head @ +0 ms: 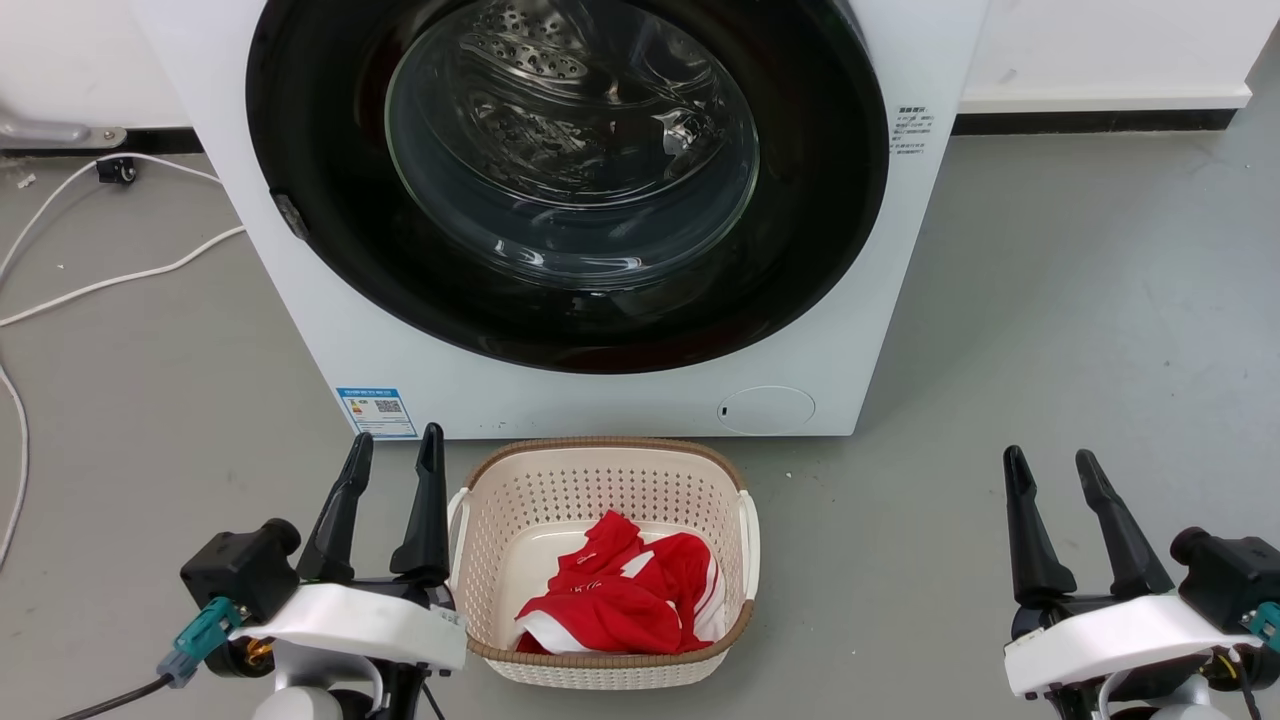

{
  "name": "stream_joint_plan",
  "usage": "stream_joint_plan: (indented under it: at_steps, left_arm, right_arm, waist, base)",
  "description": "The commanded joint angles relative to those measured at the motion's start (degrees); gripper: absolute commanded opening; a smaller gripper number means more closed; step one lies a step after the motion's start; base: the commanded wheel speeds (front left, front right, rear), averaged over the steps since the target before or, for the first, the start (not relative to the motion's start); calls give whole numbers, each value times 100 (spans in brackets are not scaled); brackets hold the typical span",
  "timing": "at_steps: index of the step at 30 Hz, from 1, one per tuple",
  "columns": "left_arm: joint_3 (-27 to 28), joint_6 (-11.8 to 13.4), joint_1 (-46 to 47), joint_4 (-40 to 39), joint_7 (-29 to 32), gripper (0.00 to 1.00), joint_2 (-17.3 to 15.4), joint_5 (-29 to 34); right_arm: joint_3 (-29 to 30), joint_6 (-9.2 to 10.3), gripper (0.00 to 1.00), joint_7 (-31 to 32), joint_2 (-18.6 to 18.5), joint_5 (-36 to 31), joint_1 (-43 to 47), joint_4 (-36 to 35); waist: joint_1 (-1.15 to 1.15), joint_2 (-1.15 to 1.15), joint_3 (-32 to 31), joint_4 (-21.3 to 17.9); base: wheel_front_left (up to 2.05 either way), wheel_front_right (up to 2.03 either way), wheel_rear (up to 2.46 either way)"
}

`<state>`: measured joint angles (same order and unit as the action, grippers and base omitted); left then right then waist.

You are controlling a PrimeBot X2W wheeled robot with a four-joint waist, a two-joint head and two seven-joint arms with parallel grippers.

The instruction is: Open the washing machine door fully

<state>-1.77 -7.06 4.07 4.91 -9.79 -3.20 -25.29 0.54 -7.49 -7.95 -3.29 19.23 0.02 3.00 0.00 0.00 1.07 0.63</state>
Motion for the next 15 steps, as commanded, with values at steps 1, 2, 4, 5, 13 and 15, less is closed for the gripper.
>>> stream_joint_plan:
  at_steps: [1,2,4,5,13,15]
  left_arm:
    - [-20,6,20,-71,-43,100,-15,149]
    - [-22,14,19,-73,-60,100,-13,214]
    - [-30,22,18,-79,-83,100,-10,338]
    - [-32,27,16,-73,-97,100,-8,396]
    - [-55,67,1,-78,-201,100,1,843]
    - [-58,82,-9,-70,-220,100,2,948]
  right_arm:
    - [7,0,100,-1,15,-144,-20,-92]
    - [14,0,100,-1,16,-217,-13,-97]
    - [30,0,100,7,18,-339,7,-104]
    - [31,0,100,9,19,-401,14,-110]
    - [60,0,100,17,27,-812,61,-141]
    - [69,0,100,7,29,-924,73,-146]
  waist:
    - [0,0,3,-1]
    - [0,0,5,-2]
    - [0,0,7,-3]
    - [0,0,9,-4]
    - [0,0,15,-8]
    - [0,0,15,-8]
  base:
    - [0,0,0]
    - [0,0,0]
    - [0,0,0]
    - [0,0,0]
    - [0,0,0]
    - [0,0,0]
